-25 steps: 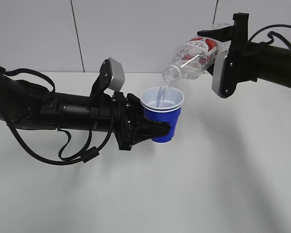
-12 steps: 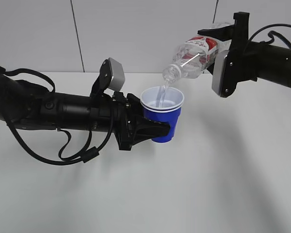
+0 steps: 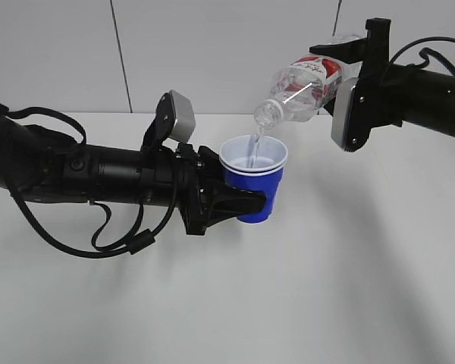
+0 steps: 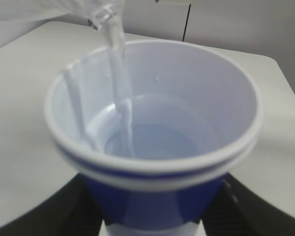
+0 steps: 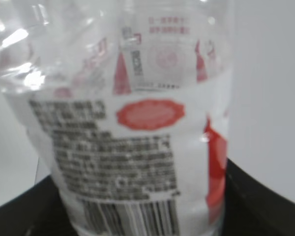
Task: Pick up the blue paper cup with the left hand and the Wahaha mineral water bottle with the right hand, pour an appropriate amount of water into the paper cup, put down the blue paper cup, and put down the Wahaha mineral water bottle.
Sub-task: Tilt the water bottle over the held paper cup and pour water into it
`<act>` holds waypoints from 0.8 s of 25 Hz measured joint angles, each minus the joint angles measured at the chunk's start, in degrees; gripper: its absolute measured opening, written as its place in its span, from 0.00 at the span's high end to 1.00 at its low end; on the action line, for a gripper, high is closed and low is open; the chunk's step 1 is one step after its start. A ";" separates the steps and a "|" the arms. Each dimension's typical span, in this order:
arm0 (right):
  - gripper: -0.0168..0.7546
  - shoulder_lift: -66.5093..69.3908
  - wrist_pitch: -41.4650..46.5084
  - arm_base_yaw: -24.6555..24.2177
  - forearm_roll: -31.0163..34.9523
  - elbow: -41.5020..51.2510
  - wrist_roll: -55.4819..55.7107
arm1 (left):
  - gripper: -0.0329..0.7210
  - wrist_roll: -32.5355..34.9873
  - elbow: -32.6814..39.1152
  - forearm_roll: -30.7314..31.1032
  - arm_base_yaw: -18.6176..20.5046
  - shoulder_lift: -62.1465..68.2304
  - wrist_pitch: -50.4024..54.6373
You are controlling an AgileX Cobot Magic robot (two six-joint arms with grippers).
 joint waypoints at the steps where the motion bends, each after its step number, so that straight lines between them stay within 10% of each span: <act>1: 0.35 0.00 0.00 0.00 0.00 0.00 -0.13 | 0.40 0.00 0.00 0.00 0.00 0.00 0.00; 20: 0.35 0.00 -0.13 0.00 0.00 0.00 -1.58 | 0.40 0.00 0.00 0.00 0.00 0.00 0.21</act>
